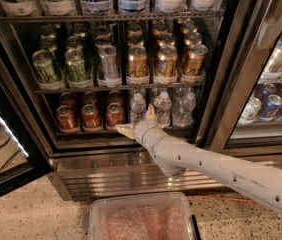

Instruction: Pick water bottle from bottom shelf of fridge

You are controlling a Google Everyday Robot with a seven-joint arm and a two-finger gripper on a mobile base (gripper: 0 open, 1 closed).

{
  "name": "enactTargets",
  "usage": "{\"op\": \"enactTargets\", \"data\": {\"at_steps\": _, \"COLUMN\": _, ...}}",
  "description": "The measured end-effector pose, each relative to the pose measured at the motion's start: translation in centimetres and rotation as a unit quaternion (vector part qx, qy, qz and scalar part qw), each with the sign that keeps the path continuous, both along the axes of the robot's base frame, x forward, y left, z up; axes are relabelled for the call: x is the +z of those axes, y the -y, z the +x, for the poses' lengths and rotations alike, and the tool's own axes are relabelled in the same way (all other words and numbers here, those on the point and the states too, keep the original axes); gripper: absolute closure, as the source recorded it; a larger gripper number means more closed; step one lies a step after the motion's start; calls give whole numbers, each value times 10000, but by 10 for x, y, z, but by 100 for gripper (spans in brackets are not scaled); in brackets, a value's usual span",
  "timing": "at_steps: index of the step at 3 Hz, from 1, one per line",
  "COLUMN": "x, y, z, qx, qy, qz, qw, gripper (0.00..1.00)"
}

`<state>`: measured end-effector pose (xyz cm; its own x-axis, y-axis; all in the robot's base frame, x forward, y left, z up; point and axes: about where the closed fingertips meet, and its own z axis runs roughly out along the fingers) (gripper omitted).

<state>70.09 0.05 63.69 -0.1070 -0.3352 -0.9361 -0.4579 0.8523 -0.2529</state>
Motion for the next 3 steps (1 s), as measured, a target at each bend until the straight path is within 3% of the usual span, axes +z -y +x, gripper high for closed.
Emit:
{"op": "enactTargets", "data": {"at_steps": 2, "x": -24, "y": -9, "z": 25, "qx": -5, "qy": -94, "qz": -134, "qw": 9999, "gripper": 16}}
{"op": "enactTargets", "data": {"at_steps": 3, "x": -31, "y": 3, "z": 43, "qx": -92, "qy": -50, "qz": -375, "qw": 9992, "gripper": 17}}
